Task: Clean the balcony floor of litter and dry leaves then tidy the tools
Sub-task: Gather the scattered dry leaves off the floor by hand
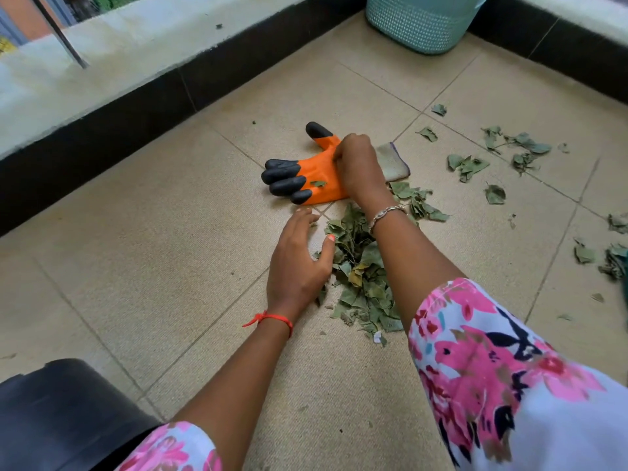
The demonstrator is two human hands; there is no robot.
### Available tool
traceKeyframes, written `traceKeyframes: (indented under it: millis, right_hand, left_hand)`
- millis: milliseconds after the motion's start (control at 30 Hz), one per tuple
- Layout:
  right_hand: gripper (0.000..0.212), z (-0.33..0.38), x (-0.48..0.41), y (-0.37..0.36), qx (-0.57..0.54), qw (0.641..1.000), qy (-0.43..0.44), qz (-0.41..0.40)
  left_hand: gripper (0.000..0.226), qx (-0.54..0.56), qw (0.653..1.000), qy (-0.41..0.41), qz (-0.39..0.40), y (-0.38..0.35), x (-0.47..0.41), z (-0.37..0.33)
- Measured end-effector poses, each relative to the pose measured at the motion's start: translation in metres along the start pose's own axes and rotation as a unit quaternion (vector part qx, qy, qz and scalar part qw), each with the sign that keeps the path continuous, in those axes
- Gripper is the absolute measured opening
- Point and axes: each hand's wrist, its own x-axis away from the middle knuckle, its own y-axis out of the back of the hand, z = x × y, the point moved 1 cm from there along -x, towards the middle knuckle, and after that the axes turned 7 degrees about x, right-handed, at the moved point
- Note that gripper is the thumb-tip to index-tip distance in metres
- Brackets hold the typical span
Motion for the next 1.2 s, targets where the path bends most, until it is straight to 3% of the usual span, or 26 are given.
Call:
traceKeyframes:
  millis: [133, 200, 367, 533, 633, 733, 833, 1033, 1200]
  right_hand:
    - [0.018, -0.003, 0.002, 0.013, -0.223, 0.967, -0.103, -0.067]
    - [0.017, -0.005, 0.009, 0.017, -0.26, 0.955, -0.128, -0.061]
    - [0.031, -0.008, 0.013, 0.008, -0.157, 0.984, -0.082, -0.001]
    - [0.025, -0.001, 0.006, 0.001, -0.06, 0.996, -0.058, 0.04]
    - [0.024, -0.002, 0.005, 0.0, -0.075, 0.995, -0.066, 0.017]
    - [0.018, -0.006, 0.011, 0.011, -0.192, 0.976, -0.102, -0.031]
    - [0.013, 0.0, 0.025, 0.022, -0.309, 0.946, -0.092, 0.039]
    - [0.019, 0.019, 0.036, 0.011, -0.118, 0.986, 0.046, 0.107]
    - [0.018, 0.02, 0.038, 0.009, -0.132, 0.988, 0.024, 0.079]
  left_hand:
    - [0.047, -0.006, 1.0, 0.001, 0.005, 0.0, 0.0, 0.0]
    - [0.047, -0.006, 1.0, 0.003, 0.004, 0.0, 0.0, 0.0]
    - [0.047, -0.003, 1.0, 0.004, 0.003, 0.0, 0.001, -0.001]
    - [0.047, 0.001, 1.0, 0.005, 0.003, 0.001, 0.0, -0.001]
    - [0.047, 0.002, 1.0, 0.001, 0.001, 0.001, 0.0, -0.001]
    - [0.048, 0.005, 1.0, 0.001, 0.004, 0.001, 0.0, -0.001]
    - [0.049, 0.002, 1.0, 0.002, 0.002, 0.001, 0.0, -0.001]
    - [0.05, 0.004, 1.0, -0.005, 0.003, 0.001, 0.0, -0.002]
    - [0.05, -0.001, 1.0, -0.005, 0.0, 0.001, -0.001, -0.001]
